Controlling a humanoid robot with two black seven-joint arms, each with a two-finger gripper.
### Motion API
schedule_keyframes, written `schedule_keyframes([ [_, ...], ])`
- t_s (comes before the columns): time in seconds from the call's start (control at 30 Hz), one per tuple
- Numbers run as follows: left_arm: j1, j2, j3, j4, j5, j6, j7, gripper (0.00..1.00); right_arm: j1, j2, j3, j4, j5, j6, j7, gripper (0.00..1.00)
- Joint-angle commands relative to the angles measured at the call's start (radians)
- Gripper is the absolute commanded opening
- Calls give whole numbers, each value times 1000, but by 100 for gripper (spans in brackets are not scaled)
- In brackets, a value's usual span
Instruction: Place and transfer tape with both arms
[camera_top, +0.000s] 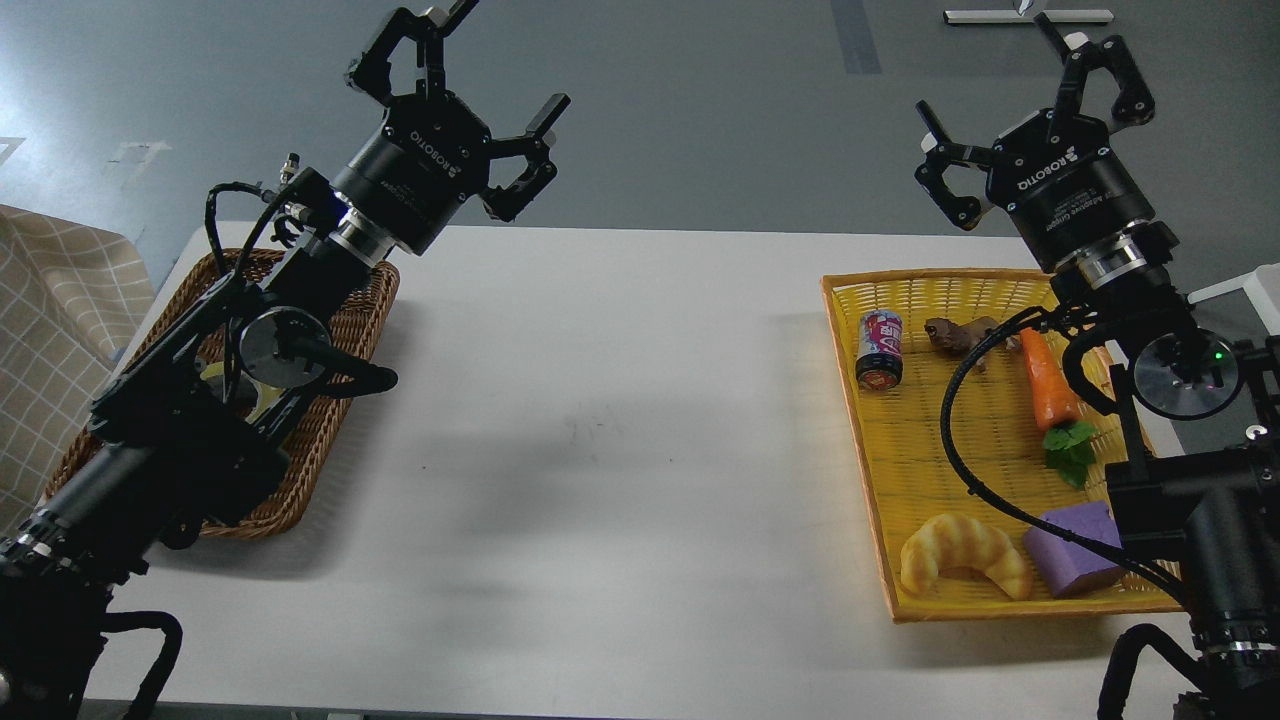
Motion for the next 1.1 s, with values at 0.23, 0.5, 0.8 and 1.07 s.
schedule_keyframes([
  [0.23, 2, -49, -1, 5, -1, 0, -2, 98, -17, 9, 0, 3, -3, 0, -3, 100],
  [0.5, 0, -49, 1, 0, 1, 0, -2, 98, -19, 21, 0, 1, -2, 0, -3, 100],
  [0.8, 9, -53, 2, -6, 1, 0, -2, 98, -26, 19, 2, 4, -2, 0, -3, 100],
  [1.07, 11, -44, 2, -6, 1, 0, -2, 98, -34, 24, 3, 7, -2, 0, -3, 100],
])
